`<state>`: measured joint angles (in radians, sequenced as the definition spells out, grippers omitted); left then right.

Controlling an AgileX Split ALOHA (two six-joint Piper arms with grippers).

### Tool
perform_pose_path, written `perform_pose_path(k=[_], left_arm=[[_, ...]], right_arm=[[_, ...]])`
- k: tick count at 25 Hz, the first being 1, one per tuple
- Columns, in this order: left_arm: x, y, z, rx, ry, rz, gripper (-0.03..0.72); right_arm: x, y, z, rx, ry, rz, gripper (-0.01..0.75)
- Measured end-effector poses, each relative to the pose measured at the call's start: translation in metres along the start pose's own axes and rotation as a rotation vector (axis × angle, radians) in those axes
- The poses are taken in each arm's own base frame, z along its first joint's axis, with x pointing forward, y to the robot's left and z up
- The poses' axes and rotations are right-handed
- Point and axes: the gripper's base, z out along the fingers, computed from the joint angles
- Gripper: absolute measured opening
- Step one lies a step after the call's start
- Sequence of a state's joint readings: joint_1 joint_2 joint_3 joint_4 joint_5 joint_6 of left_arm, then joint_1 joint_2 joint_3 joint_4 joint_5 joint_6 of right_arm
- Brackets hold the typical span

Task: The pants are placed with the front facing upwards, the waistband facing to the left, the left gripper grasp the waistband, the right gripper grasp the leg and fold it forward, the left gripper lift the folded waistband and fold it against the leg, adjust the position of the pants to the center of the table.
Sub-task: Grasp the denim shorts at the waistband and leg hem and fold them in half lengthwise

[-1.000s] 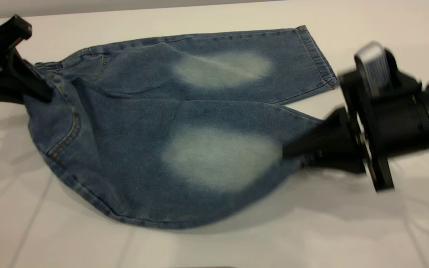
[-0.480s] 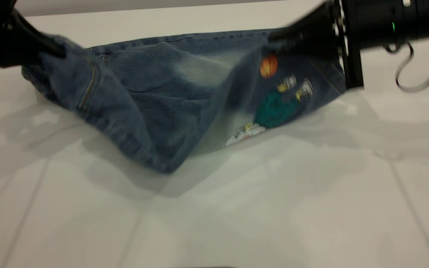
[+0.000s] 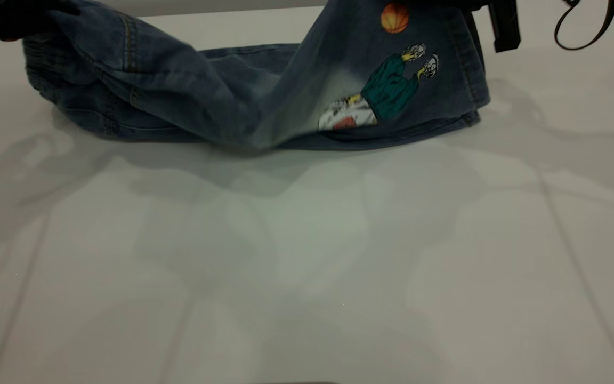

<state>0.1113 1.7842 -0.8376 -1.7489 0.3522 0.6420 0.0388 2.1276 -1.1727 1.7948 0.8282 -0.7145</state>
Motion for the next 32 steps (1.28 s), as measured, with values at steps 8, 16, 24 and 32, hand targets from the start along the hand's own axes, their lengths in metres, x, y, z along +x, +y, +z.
perform_pose_path(k=[8, 16, 24, 32], left_arm=[[-0.012, 0.009, -0.001, -0.093, -0.134, -0.02, 0.067], [-0.025, 0.004, 0.027, -0.094, -0.124, -0.023, 0.069], [-0.038, 0.002, 0.067, -0.084, -0.093, -0.025, 0.07], [-0.04, 0.017, 0.102, -0.101, -0.03, -0.006, 0.112]], right_arm=[[-0.018, -0.011, 0.002, 0.117, -0.155, 0.049, 0.036], [-0.021, -0.043, 0.016, 0.179, -0.144, 0.126, 0.036], [-0.041, -0.035, 0.029, 0.139, -0.164, 0.091, 0.038], [-0.052, -0.042, 0.042, 0.135, -0.167, 0.088, 0.083]])
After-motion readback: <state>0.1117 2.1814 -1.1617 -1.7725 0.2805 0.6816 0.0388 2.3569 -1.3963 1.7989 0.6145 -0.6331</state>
